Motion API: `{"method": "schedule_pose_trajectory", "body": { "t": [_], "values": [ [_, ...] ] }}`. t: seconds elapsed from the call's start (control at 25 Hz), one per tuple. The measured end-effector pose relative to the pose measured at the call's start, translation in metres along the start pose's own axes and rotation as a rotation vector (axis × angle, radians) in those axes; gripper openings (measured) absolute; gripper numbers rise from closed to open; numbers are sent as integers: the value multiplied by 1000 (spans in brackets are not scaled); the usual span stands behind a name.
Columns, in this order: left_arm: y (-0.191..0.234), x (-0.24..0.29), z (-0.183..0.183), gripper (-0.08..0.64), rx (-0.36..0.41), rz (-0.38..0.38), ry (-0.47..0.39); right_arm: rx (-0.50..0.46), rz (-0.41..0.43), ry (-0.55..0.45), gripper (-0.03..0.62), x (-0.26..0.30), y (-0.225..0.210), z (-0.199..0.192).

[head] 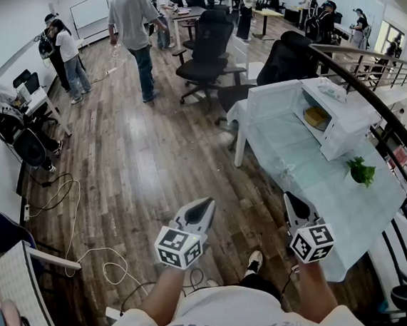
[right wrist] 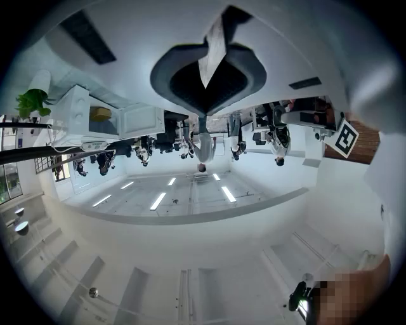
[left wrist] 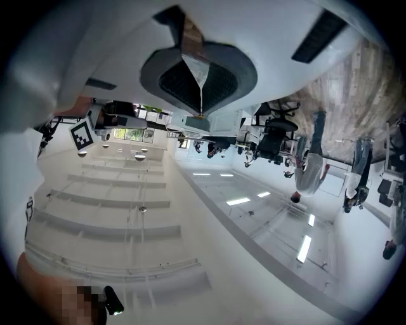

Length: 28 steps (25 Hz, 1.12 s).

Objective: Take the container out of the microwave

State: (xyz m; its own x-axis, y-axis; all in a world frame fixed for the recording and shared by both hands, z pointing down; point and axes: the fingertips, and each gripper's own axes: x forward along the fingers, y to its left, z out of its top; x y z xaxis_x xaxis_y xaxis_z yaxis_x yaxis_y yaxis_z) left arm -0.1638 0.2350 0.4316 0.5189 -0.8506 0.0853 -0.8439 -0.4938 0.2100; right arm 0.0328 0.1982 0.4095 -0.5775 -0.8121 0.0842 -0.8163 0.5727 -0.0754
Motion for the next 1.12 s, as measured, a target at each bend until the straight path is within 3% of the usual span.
{"method": "schedule_pose_trajectory", "body": {
  "t": [1.12],
  "values": [
    [3,31,-7,35,-26,-30,52,71,-39,-4,21,14,-26,-8]
  ]
}}
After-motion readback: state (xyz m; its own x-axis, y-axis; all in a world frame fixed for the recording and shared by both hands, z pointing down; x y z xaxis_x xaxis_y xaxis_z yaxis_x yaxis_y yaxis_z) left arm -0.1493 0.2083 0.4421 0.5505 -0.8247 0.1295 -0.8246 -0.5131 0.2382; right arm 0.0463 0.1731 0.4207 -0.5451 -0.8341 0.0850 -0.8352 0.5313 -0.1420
